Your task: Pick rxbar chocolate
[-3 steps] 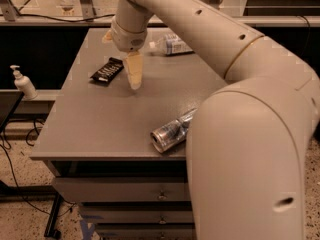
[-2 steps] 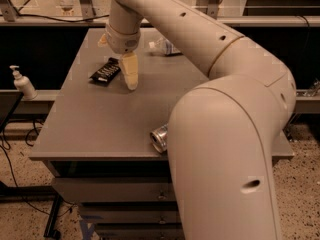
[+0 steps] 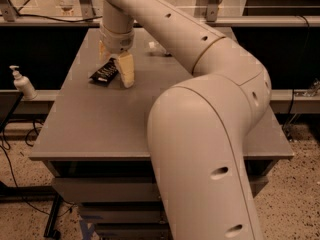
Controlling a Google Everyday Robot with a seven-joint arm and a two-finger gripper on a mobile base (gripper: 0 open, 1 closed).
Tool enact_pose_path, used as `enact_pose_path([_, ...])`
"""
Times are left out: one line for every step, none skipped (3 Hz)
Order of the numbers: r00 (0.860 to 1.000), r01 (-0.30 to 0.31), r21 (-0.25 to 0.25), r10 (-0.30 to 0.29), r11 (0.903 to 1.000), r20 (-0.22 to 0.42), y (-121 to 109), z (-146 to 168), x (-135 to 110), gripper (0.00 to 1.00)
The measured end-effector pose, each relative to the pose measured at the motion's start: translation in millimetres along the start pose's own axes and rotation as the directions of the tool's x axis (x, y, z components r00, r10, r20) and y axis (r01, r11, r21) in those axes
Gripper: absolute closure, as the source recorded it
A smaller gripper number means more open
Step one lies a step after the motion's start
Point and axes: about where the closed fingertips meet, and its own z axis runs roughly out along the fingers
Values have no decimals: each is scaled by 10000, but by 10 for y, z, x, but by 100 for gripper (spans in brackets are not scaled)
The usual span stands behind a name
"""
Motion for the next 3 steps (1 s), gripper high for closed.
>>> enact_pose_path([10000,18,-10,-18,10000,-13,-14,-46,-5,64])
enact_pose_path([10000,18,-8,-18,10000,-15,-19,-65,-7,88])
enact_pose_path([9997,-2,-57,1,10000,-233,28,-115,68,100])
